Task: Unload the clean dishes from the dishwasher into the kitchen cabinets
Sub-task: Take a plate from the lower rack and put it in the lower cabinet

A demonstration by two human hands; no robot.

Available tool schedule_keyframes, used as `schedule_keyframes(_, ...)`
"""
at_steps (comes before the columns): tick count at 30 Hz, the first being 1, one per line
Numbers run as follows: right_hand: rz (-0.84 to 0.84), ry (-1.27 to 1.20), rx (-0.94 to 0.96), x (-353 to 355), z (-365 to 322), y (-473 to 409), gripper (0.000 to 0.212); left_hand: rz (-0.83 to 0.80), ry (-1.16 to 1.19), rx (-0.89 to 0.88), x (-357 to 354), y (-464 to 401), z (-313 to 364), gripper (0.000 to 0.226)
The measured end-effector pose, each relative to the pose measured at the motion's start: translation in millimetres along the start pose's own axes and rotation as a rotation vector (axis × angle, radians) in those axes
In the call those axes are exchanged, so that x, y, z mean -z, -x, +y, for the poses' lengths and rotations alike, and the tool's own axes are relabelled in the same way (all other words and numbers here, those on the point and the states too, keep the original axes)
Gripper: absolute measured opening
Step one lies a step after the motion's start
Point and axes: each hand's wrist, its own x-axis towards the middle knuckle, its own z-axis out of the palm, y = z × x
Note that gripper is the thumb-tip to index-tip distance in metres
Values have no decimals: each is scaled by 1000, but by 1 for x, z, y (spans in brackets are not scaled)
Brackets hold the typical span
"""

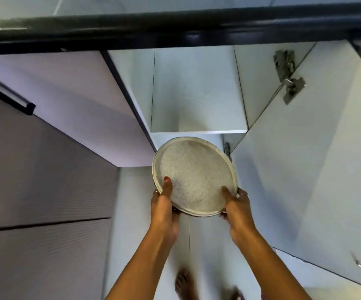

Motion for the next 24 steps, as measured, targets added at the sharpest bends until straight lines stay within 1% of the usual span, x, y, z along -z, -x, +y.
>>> schedule_keyframes(1,-13,-50,5,-2,-7,-5,30,-19,9,-2,-6,-5,5,42)
schedule_keyframes(3,-13,-147,-2,-8,-25,-20,28,-54,18,-3,-21,-18,18,43)
schedule_keyframes(6,-56,-262,5,-16,-56,-43,35,-90,25,1,-50,-37,39,44)
schedule_keyframes(8,-80,-294,53,-23,-73,-62,40,-143,37,10,-70,-48,52,41)
schedule_keyframes(10,-71,-316,70,-35,-90,-82,41,-164,31,7,-88,-59,64,40)
schedule_keyframes(12,-49,-368,71,-49,-107,-103,42,-152,14,-3,-102,-72,74,39)
schedule_keyframes(14,-39,-424,57,-65,-119,-123,43,-145,-35,-12,-112,-84,82,43)
schedule_keyframes(18,5,-450,44,-92,-139,-154,40,-102,-134,-24,-124,-101,90,51)
schedule_keyframes(21,14,-445,32,-105,-149,-167,40,-84,-178,-27,-126,-111,94,47)
schedule_keyframes(24,-15,-479,28,-114,-152,-174,42,-80,-231,-39,-127,-121,95,46)
